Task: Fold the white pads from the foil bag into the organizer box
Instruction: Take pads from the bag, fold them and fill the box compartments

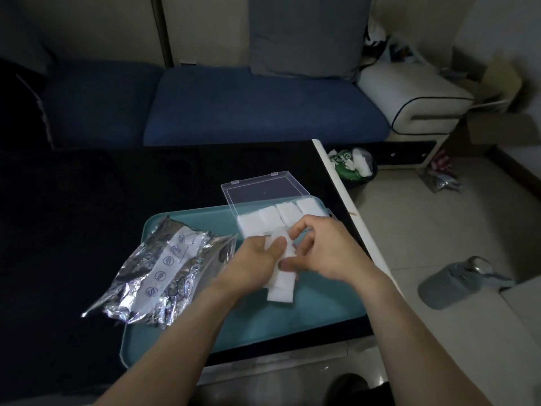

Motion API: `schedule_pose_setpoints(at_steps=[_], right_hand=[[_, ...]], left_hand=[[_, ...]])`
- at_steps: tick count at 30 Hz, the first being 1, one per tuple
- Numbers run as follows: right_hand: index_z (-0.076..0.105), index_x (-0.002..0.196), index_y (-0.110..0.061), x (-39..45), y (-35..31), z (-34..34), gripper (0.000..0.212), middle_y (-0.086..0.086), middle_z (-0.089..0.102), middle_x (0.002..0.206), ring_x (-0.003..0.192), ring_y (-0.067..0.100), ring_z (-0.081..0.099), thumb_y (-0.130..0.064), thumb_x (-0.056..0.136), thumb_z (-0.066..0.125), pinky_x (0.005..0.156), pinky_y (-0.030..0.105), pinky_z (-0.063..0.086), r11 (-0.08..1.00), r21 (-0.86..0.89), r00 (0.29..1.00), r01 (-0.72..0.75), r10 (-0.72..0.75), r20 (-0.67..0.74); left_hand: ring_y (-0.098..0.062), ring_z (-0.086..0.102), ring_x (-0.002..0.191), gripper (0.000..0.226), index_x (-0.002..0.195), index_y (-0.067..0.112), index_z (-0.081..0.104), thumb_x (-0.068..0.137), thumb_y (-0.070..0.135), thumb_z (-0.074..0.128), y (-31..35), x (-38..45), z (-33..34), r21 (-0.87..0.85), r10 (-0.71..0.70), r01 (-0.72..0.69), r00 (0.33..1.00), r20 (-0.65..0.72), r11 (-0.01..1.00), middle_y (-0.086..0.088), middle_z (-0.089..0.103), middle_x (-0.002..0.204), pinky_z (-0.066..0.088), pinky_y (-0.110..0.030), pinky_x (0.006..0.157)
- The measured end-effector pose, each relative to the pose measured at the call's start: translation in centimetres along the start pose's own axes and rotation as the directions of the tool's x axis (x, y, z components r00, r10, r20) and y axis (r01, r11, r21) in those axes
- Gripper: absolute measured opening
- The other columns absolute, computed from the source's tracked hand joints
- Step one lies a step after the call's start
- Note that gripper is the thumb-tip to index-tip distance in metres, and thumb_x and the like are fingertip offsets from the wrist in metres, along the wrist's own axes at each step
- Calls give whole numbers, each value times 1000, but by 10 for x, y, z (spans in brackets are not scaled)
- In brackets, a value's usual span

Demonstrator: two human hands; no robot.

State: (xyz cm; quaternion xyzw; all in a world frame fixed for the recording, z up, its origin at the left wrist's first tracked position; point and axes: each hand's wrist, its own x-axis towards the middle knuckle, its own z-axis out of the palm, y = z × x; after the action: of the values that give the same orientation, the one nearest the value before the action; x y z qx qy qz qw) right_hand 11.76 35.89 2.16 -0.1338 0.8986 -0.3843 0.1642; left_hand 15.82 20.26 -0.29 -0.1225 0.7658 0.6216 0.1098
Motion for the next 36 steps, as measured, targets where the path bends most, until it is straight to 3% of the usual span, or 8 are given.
schedule_pose_setpoints(at_steps=[4, 10, 14, 19, 23, 27, 30, 36], right_hand=[[73, 102, -26, 4, 5, 4, 45, -11, 61, 83, 67, 0, 56, -39, 65, 93, 64, 16, 43, 993, -92, 990, 77, -87, -110], [70, 84, -23, 3, -3, 13, 21, -13, 66, 95, 89, 1, 67, -22, 74, 89, 81, 28, 56, 974, -39, 959, 222, -225, -173], [66, 78, -26, -5, -6, 7, 20, -15, 69, 80, 82, -13, 62, -18, 79, 85, 73, 7, 45, 976, 16, 967, 216, -212, -142], [68, 94, -15, -9, -3, -9, 21, 1, 77, 84, 72, 17, 73, -8, 80, 82, 66, 23, 57, 912, 365, 981, 187, -154, -119], [65, 97, -6, -9, 6, -12, 14, 13, 76, 76, 63, 20, 72, -8, 86, 75, 59, 25, 55, 861, 508, 999, 16, -32, 22], [67, 97, -5, -5, 9, 3, 15, 11, 77, 78, 61, 18, 71, -14, 87, 75, 60, 25, 54, 827, 553, 995, -101, 91, 45], [68, 99, -5, -2, 6, 16, 23, 12, 77, 77, 62, 18, 71, -18, 85, 79, 63, 28, 56, 847, 523, 994, -98, 109, 10], [70, 97, -15, 2, 3, 25, 33, 1, 75, 74, 66, 13, 73, -29, 74, 89, 68, 30, 57, 966, 259, 961, -4, 76, -267]], left_hand=[[-15, 64, 79, 25, 101, 13, 67, 103, 28, 46, 5, 3, 2, -69, -40, 32, 993, -112, 997, 2, 69, 87, 49, -25, 68], [-35, 70, 96, 32, 115, -2, 62, 104, 23, 46, 3, 9, 0, -564, -339, 229, 936, -97, 793, -18, 72, 106, 58, -44, 84], [-33, 69, 86, 23, 111, 0, 60, 104, 16, 46, 1, 6, 0, -659, -405, 254, 910, -84, 708, -18, 71, 107, 57, -40, 69], [-30, 70, 98, 32, 125, 5, 60, 102, 24, 51, -3, 11, 3, -549, -339, 228, 935, -108, 804, -11, 72, 112, 57, -51, 87], [-17, 69, 81, 27, 109, 7, 66, 103, 26, 48, -2, 8, 7, -429, -231, 133, 955, -184, 893, -5, 74, 96, 56, -29, 68], [-12, 69, 62, 29, 100, 10, 67, 106, 23, 42, 3, 3, 9, -564, -209, 56, 955, -211, 824, -3, 72, 82, 56, -26, 54], [-25, 70, 76, 33, 110, 7, 64, 106, 27, 38, 7, 2, 10, -703, -226, 58, 963, -149, 709, -15, 73, 99, 56, -33, 55], [-40, 62, 116, 42, 124, 9, 62, 105, 35, 35, 13, -2, 11, -843, -189, 99, 982, -3, 529, -22, 66, 122, 47, -53, 101]])
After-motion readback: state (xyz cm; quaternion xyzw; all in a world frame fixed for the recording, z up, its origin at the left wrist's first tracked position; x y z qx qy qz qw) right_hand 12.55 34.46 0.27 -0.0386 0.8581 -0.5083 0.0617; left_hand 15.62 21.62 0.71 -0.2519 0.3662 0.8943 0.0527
